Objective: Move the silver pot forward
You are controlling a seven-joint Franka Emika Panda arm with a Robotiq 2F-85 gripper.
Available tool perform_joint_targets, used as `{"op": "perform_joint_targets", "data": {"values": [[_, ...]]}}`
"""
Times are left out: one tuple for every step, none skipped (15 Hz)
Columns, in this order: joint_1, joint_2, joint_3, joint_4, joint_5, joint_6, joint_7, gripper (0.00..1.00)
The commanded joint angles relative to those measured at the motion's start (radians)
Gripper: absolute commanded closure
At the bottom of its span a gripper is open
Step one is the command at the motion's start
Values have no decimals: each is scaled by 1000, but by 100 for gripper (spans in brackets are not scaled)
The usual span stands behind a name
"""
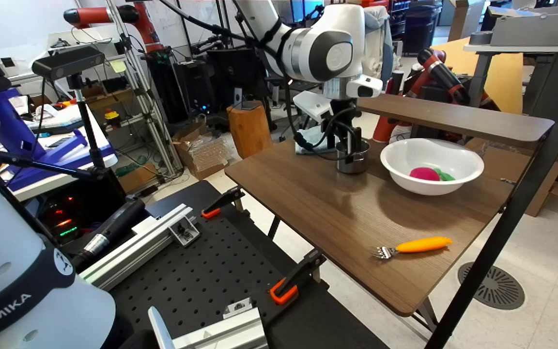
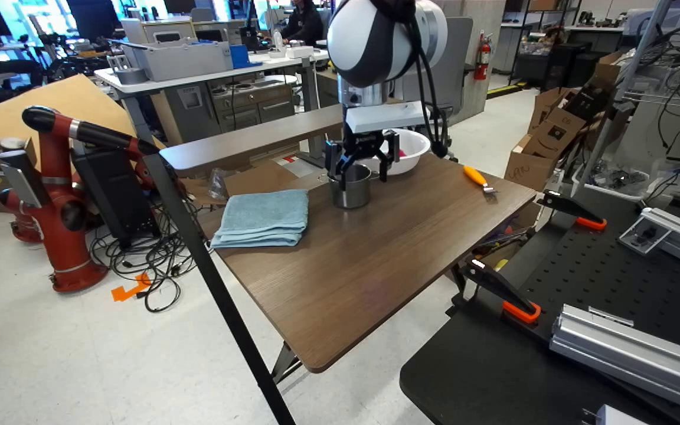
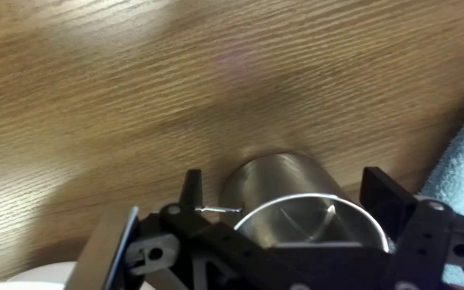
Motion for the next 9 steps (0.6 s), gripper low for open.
{"op": "perform_joint_targets", "data": {"values": [[-5, 36, 5, 70, 23, -49, 14, 0], [-3, 42, 3, 80, 24, -51, 18, 0], [-3, 48, 2, 88, 25, -52, 23, 0], [-3, 50, 2, 91, 27, -51, 26, 0], [-4, 48, 3, 88, 28, -48, 28, 0], [-2, 40, 3, 78, 28, -38, 29, 0], [-3, 32, 4, 69, 28, -33, 26, 0], [-5, 17, 8, 53, 31, -28, 20, 0], [-7, 4, 12, 40, 34, -22, 16, 0]]}}
